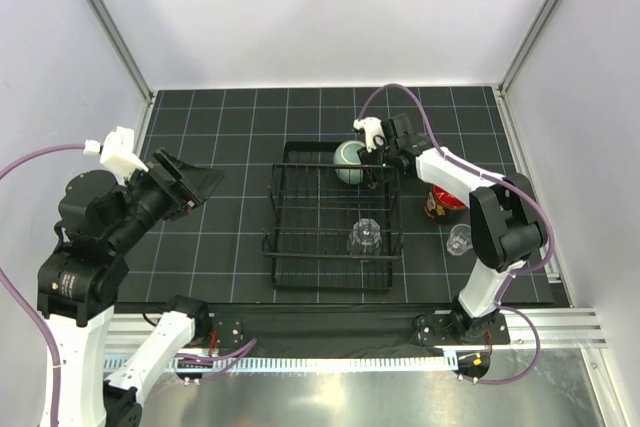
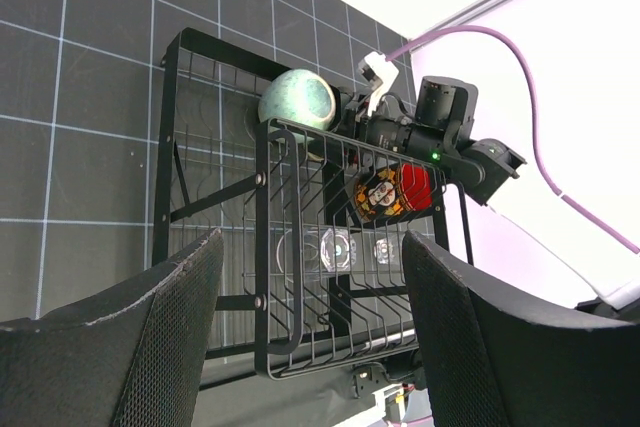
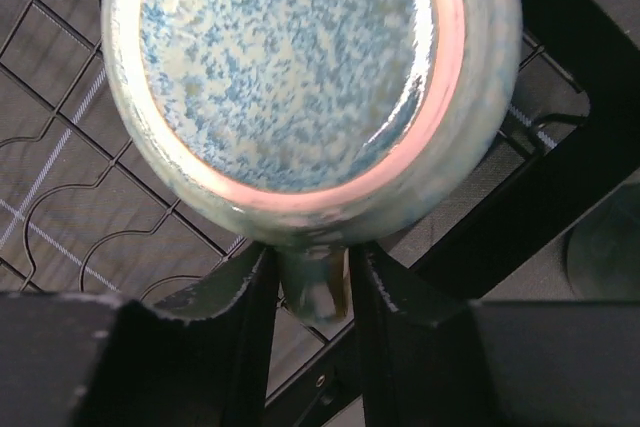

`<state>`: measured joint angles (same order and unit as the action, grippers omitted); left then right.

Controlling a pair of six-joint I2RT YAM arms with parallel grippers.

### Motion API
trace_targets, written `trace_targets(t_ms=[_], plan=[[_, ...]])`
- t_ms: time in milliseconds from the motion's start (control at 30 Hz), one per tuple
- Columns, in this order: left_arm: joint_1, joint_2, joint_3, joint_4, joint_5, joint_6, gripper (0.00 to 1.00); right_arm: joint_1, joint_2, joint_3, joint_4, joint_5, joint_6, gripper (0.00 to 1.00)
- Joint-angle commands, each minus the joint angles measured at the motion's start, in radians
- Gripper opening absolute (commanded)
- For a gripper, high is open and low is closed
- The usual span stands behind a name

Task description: Load the cups into the dish rack

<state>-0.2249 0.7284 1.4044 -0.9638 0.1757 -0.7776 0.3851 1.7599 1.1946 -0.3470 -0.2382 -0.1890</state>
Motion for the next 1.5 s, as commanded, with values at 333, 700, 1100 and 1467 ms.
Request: trace_targets(t_ms=[333, 700, 1100, 1467], plan=[[-0.002, 0.011, 0.025, 0.004, 0.025, 0.009, 0.70, 0.003, -0.174, -0.010, -0.007, 0.008, 0.016, 0.51], [-0.004, 0.017, 0.010, 0.033, 0.070, 0.000, 0.71, -0.107, -0.019, 0.268, -0.090, -0.117, 0.161, 0.51], [-0.002, 0.017, 0.021, -0.033, 0.050, -0.005, 0.73, -0.129, 0.478, 0.970, -0.377, -0.331, 0.327, 0.47], [-0.002, 0.058, 0.004, -0.072, 0.016, -0.005, 0.74, -0.091, 0.351, 0.674, -0.250, -0.322, 0.333, 0.49]])
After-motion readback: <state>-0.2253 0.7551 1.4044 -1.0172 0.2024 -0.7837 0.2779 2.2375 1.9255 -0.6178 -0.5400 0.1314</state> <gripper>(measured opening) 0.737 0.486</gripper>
